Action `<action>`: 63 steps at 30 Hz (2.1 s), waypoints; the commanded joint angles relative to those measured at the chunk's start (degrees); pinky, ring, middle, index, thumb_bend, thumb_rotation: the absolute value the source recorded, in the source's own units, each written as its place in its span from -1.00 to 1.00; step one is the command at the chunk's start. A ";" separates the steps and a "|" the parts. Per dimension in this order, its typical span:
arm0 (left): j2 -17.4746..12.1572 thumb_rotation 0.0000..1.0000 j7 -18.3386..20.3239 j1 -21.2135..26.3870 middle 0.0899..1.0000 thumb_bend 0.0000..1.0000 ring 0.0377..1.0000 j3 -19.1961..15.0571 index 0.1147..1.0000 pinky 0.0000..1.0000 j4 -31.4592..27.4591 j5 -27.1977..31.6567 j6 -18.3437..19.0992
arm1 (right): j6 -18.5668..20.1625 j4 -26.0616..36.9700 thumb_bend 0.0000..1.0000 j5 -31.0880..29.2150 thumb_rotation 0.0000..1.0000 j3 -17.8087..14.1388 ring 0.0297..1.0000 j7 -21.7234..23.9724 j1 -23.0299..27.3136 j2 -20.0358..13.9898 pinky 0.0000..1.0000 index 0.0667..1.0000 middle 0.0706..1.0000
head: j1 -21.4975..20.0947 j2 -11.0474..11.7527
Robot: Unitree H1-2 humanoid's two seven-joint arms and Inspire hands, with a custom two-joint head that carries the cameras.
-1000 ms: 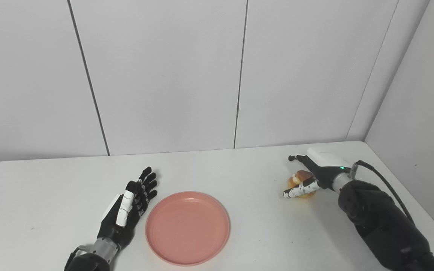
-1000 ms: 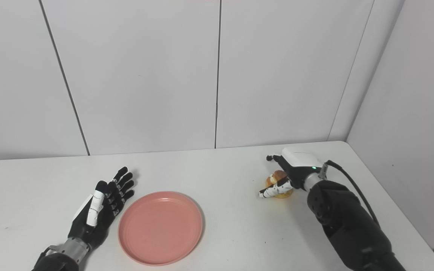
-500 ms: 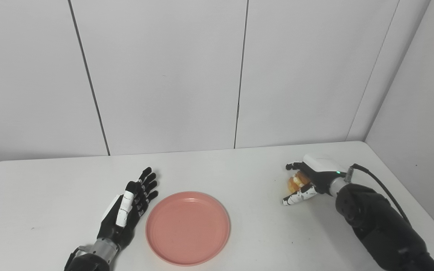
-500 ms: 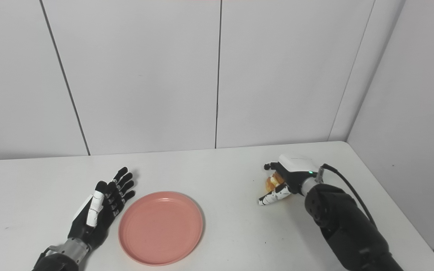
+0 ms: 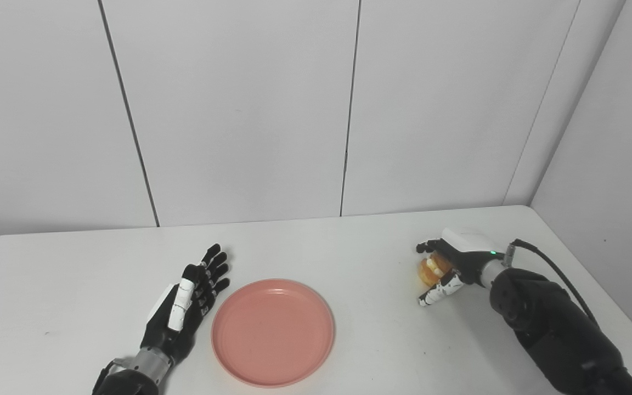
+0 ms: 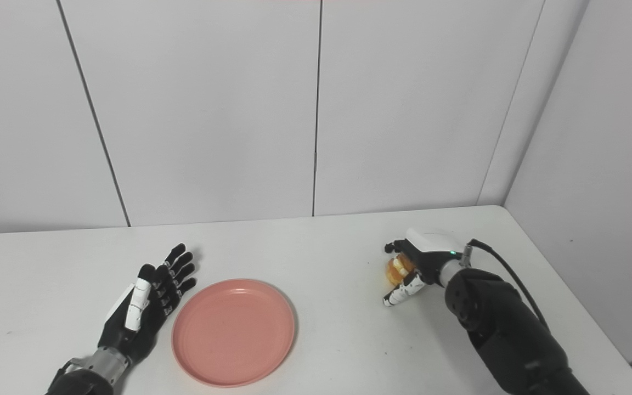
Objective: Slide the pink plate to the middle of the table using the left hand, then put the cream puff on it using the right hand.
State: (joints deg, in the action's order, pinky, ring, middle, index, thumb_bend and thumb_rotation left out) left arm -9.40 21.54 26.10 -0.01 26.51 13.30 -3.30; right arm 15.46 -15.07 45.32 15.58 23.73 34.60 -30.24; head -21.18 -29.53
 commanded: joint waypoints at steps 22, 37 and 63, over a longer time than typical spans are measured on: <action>-0.77 0.91 -0.25 -2.89 1.00 0.83 1.00 0.39 1.00 0.92 1.41 -0.77 4.29 | 2.46 0.70 0.26 -2.27 -1.00 -0.79 -0.04 -0.93 1.49 -1.37 -0.24 0.26 0.20 | 0.15 -0.34; -1.05 0.90 0.03 -2.78 1.00 0.84 1.00 0.31 1.00 0.94 1.38 -0.50 4.64 | 6.60 1.12 0.04 1.68 -0.76 3.58 0.23 4.95 2.83 -2.90 0.60 -0.12 0.18 | -0.02 -0.64; 0.03 0.92 -1.07 -3.05 0.99 0.83 1.00 0.89 1.00 0.89 0.59 -1.12 4.55 | 5.49 25.55 0.04 0.86 -1.00 3.17 -0.17 11.22 6.65 -1.24 -0.34 -0.11 -0.07 | 3.13 -0.68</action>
State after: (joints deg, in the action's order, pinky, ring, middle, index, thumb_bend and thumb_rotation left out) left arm -9.55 21.36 25.57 0.28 25.52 13.30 -2.93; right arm 21.57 7.95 45.67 19.32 34.64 38.11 -31.03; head -18.12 -30.15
